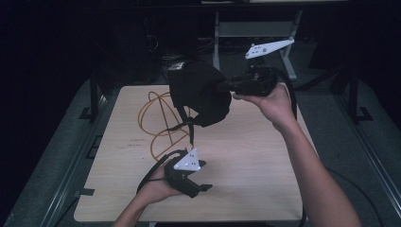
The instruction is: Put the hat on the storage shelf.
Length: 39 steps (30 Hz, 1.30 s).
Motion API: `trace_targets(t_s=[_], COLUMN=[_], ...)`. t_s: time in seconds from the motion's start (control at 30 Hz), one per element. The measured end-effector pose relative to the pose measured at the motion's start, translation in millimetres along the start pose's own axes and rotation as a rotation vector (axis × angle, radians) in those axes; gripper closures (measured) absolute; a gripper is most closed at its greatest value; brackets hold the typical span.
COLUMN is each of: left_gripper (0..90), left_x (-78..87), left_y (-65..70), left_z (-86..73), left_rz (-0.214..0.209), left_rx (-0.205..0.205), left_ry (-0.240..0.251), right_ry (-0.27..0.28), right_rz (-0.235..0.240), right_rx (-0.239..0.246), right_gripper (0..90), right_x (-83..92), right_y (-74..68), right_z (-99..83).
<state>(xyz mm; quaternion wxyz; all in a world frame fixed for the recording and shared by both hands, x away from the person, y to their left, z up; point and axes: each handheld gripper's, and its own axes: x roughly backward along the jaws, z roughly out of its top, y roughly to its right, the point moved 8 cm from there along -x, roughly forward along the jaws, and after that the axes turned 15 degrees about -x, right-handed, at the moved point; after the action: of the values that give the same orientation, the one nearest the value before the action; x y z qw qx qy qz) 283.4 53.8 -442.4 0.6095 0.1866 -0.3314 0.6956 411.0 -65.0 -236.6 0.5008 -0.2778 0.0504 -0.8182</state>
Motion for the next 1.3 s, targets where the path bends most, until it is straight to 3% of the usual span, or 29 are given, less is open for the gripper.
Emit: trace_targets(t_s=[0.33,0.6,0.8,1.0,1.07,1.3], left_gripper=[25.9,25.9,25.9,25.9,25.9,26.1], left_x=[-1.7,-1.0,-3.8,-6.5,-7.4,-12.4], left_y=[1.8,2.8,3.5,4.2,4.5,8.5], left_z=[-1.2,-1.3,-1.6,-2.2,-2.6,-1.5], left_rz=[-0.008,-0.013,-0.018,-0.017,-0.019,-0.034], left_rx=[0.002,0.017,0.0,0.006,0.007,0.006], left_ry=[-0.007,-0.01,-0.01,-0.013,-0.015,-0.015], right_ry=[-0.045,-0.102,-0.15,-0.194,-0.2,-0.207], right_rz=[0.027,0.05,0.052,0.052,0.055,0.057], right_rx=[0.008,0.081,0.131,0.131,0.112,0.123], right_gripper=[78.1,78.0,77.9,77.2,77.2,76.5], right_x=[-30.6,-60.3,-81.0,-101.1,-106.9,-127.1], right_y=[-9.4,-29.6,-40.4,-43.2,-42.5,-42.6], right_z=[7.3,21.2,28.0,31.7,31.2,29.7])
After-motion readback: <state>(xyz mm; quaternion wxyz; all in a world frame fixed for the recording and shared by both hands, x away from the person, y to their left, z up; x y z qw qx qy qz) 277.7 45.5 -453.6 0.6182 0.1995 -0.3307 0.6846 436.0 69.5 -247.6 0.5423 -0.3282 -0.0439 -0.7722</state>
